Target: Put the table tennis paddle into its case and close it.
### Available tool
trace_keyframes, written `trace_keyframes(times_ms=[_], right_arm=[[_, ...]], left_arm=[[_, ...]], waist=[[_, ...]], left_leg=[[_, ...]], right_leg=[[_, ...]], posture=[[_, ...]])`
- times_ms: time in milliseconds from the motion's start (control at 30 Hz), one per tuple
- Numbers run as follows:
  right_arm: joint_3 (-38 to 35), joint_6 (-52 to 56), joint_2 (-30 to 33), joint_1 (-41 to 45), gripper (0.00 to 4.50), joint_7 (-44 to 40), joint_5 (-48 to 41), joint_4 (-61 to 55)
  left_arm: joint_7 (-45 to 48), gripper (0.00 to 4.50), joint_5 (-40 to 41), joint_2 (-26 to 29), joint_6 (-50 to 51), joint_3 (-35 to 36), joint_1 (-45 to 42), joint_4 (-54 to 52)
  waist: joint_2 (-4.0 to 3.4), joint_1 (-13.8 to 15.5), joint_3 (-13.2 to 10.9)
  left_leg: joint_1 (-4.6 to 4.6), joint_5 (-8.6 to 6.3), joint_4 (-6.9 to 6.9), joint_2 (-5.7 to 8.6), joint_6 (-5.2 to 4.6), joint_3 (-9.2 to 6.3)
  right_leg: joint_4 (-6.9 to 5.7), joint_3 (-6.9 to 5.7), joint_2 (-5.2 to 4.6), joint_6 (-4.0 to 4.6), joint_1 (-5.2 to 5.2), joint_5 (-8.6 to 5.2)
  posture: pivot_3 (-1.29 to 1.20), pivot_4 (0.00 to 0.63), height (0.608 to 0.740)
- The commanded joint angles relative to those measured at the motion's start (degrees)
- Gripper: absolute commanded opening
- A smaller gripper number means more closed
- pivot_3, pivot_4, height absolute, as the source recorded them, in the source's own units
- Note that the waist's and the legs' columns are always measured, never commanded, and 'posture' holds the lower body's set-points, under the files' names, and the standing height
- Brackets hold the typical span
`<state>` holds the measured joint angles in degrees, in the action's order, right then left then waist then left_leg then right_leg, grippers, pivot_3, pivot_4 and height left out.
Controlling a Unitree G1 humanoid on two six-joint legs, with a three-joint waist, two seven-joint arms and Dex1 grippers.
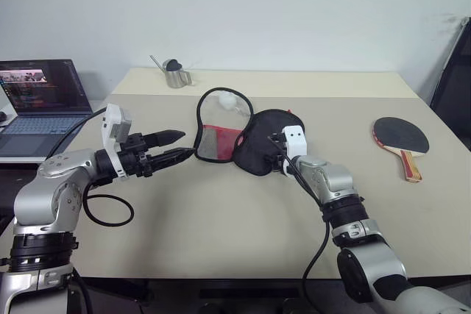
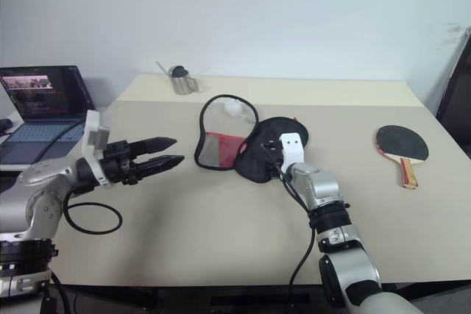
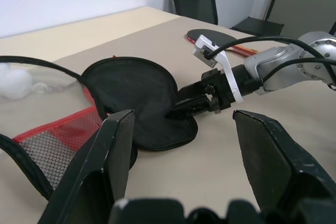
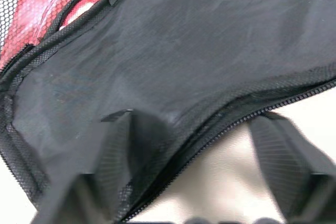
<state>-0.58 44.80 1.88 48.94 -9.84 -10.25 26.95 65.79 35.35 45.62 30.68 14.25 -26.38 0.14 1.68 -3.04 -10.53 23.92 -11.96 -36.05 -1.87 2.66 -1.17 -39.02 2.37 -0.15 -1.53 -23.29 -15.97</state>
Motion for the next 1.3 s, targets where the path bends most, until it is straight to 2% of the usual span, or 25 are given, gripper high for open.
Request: trace_keyframes(times_ms=[33,233,533,867,1300], right_arm=[[0.8,2.5,-0.7,-0.6,2.24,-1.6,-1.0,-4.5],[1.0,8.6,1.2,-3.1,0.08,-3.8,-1.7,-11.9],[0.9,15.9,9.5,-4.7,0.03,-9.3,-3.7,-18.2],[2.6,11.5,18.7,-0.7,0.03,-15.7,-1.3,-8.9],[2.4,7.9,20.9,0.8,0.03,-17.7,0.3,-2.2]], left_arm=[[0.1,3.25,-0.1,0.3,-1.2,-1.0,1.0,-4.9],[-1.2,3.25,0.2,-0.2,-0.7,-4.0,2.0,-12.8],[-3.8,3.25,3.2,-1.6,2.7,-5.3,-0.6,-16.2],[-4.5,3.25,3.1,-2.0,3.0,-6.3,-1.0,-15.3],[-5.1,3.25,2.9,-2.1,3.0,-7.2,-2.2,-14.0]], waist=[[0.00,-0.1,0.0],[0.00,0.0,0.0],[0.00,0.0,0.0],[0.00,0.0,0.0],[0.00,0.1,0.0]], left_leg=[[0.00,0.00,0.01,0.00,0.00,0.00],[0.04,0.00,0.03,-0.01,0.00,-0.03],[0.02,0.00,0.01,0.04,0.00,-0.01],[0.02,0.00,0.00,0.05,0.00,0.04],[0.03,0.00,0.00,0.06,0.00,0.05]], right_leg=[[0.00,0.00,0.00,0.00,0.00,0.00],[0.02,-0.01,-0.01,0.01,-0.02,-0.01],[0.01,-0.01,0.00,0.00,-0.01,-0.02],[0.03,0.02,0.01,0.00,-0.01,-0.02],[0.04,0.03,0.01,0.00,-0.01,-0.02]], posture=[[0.00,0.150,0.740],[0.00,0.150,0.740],[0.00,0.150,0.740],[0.00,0.150,0.740],[0.00,0.150,0.740]])
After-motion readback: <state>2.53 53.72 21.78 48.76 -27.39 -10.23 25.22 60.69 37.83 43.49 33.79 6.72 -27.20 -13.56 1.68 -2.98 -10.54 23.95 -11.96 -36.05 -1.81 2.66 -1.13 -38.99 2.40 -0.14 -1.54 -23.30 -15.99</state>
